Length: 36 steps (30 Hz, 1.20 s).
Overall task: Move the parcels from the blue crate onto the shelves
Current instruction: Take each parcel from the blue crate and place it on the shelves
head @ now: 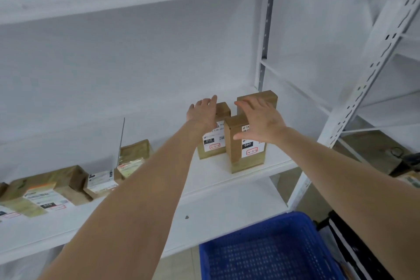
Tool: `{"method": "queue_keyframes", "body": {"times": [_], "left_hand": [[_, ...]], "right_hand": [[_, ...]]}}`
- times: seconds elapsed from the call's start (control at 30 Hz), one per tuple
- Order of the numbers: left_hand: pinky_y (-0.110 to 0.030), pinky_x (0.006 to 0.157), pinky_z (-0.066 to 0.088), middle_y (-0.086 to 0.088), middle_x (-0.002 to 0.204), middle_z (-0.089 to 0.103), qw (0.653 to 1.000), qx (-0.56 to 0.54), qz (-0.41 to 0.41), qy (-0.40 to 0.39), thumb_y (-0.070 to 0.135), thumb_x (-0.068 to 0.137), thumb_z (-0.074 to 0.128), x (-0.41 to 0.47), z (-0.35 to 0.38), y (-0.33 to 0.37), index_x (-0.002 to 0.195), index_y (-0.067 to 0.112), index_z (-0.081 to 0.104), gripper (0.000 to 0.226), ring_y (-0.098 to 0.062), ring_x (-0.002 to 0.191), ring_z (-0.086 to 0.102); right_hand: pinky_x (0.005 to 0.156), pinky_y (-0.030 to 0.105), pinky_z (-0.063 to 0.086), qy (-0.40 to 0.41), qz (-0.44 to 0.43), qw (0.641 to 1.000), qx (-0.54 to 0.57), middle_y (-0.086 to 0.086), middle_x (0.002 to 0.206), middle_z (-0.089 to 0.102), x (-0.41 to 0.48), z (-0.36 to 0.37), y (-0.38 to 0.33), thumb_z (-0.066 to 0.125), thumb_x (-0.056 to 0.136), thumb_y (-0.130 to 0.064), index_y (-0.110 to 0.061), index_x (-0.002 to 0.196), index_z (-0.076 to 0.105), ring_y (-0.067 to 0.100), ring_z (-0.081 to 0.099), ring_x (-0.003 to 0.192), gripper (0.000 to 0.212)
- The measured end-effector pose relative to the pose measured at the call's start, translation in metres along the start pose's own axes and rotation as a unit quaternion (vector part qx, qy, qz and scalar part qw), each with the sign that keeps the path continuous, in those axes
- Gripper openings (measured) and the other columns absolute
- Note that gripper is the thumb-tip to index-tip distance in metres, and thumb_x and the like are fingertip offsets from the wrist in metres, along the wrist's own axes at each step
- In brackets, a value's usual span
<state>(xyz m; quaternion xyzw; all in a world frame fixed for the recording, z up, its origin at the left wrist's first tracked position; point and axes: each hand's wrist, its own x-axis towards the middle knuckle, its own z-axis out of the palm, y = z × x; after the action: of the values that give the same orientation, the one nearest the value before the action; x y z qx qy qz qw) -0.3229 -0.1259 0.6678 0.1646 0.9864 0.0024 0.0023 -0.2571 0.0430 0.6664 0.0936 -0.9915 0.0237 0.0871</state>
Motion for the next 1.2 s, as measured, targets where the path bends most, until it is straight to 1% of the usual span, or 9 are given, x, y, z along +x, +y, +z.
{"method": "queue_keyframes", "body": {"times": [0.2, 0.33, 0.6, 0.83, 0.9, 0.97, 1.03, 1.1, 1.2], "left_hand": [[-0.035, 0.081, 0.04, -0.004, 0.138, 0.039, 0.999, 0.037, -0.007, -0.013, 0.014, 0.093, 0.054, -0.005, 0.006, -0.007, 0.147, 0.028, 0.022, 0.065, -0.025, 0.126, 0.038], [-0.034, 0.075, 0.039, -0.004, 0.133, 0.042, 0.999, 0.034, -0.014, -0.023, 0.015, 0.093, 0.053, -0.011, 0.006, -0.014, 0.145, 0.03, 0.027, 0.06, -0.026, 0.121, 0.042], [-0.039, 0.083, 0.045, -0.003, 0.129, 0.047, 0.999, 0.017, -0.026, -0.04, 0.02, 0.091, 0.052, -0.029, 0.0, -0.041, 0.141, 0.032, 0.034, 0.054, -0.027, 0.119, 0.048], [-0.038, 0.087, 0.045, -0.003, 0.135, 0.042, 0.999, -0.025, -0.013, -0.014, 0.019, 0.094, 0.052, -0.021, 0.007, -0.023, 0.144, 0.032, 0.031, 0.056, -0.026, 0.122, 0.043], [-0.038, 0.096, 0.04, 0.0, 0.143, 0.038, 1.0, -0.014, -0.003, -0.006, 0.012, 0.094, 0.05, -0.017, 0.011, -0.015, 0.147, 0.033, 0.026, 0.062, -0.025, 0.128, 0.039], [-0.041, 0.112, 0.025, 0.003, 0.155, 0.024, 1.0, -0.008, 0.001, -0.018, 0.003, 0.091, 0.046, -0.018, 0.01, -0.013, 0.15, 0.034, 0.016, 0.072, -0.024, 0.139, 0.026], [-0.043, 0.117, 0.016, 0.002, 0.159, 0.011, 0.999, -0.031, 0.012, -0.038, -0.001, 0.09, 0.044, -0.02, 0.006, -0.019, 0.151, 0.033, 0.012, 0.077, -0.023, 0.145, 0.012], [-0.039, 0.115, 0.023, 0.001, 0.157, 0.017, 0.995, -0.073, 0.046, -0.055, 0.003, 0.09, 0.047, -0.022, 0.002, -0.03, 0.15, 0.034, 0.02, 0.073, -0.022, 0.145, 0.016], [-0.031, 0.103, 0.038, 0.004, 0.133, 0.046, 0.98, -0.151, 0.104, -0.076, 0.015, 0.088, 0.057, -0.036, -0.01, -0.042, 0.143, 0.032, 0.04, 0.06, -0.02, 0.128, 0.043]], "right_hand": [[0.109, 0.037, 0.028, -0.026, 0.018, 0.999, -0.01, 0.003, 0.141, 0.036, -0.002, 0.01, 0.001, 0.068, 0.074, -0.06, -0.021, 0.145, 0.028, 0.024, 0.031, 0.132, 0.09], [0.109, 0.036, 0.03, -0.028, 0.019, 0.999, -0.018, 0.002, 0.14, 0.036, -0.002, 0.016, 0.0, 0.066, 0.08, -0.052, -0.023, 0.144, 0.031, 0.024, 0.031, 0.131, 0.079], [0.106, 0.038, 0.03, -0.035, 0.021, 0.999, -0.033, 0.0, 0.141, 0.037, -0.001, 0.015, -0.009, 0.065, 0.083, -0.044, -0.027, 0.142, 0.034, 0.025, 0.03, 0.132, 0.069], [0.104, 0.037, 0.032, -0.038, 0.015, 0.999, -0.012, -0.003, 0.133, 0.043, 0.0, 0.008, -0.013, 0.067, 0.081, -0.048, -0.031, 0.137, 0.041, 0.022, 0.034, 0.128, 0.064], [0.104, 0.037, 0.032, -0.035, 0.008, 0.999, -0.011, -0.004, 0.134, 0.043, -0.001, 0.007, -0.014, 0.064, 0.083, -0.05, -0.031, 0.139, 0.041, 0.022, 0.034, 0.129, 0.064], [0.104, 0.036, 0.032, -0.032, -0.003, 0.999, -0.005, -0.005, 0.135, 0.044, -0.002, 0.007, -0.016, 0.062, 0.085, -0.049, -0.031, 0.141, 0.041, 0.021, 0.034, 0.128, 0.063], [0.103, 0.035, 0.032, -0.033, -0.018, 0.999, 0.012, -0.006, 0.134, 0.045, -0.001, 0.006, -0.02, 0.061, 0.085, -0.049, -0.032, 0.14, 0.041, 0.021, 0.036, 0.126, 0.061], [0.102, 0.036, 0.032, -0.039, -0.035, 0.998, 0.029, -0.005, 0.132, 0.045, 0.002, 0.004, -0.027, 0.061, 0.085, -0.05, -0.034, 0.14, 0.042, 0.022, 0.038, 0.124, 0.06], [0.103, 0.038, 0.032, -0.051, -0.061, 0.996, 0.037, -0.004, 0.135, 0.045, 0.009, 0.003, -0.042, 0.06, 0.085, -0.051, -0.035, 0.14, 0.042, 0.022, 0.037, 0.124, 0.061]]}}
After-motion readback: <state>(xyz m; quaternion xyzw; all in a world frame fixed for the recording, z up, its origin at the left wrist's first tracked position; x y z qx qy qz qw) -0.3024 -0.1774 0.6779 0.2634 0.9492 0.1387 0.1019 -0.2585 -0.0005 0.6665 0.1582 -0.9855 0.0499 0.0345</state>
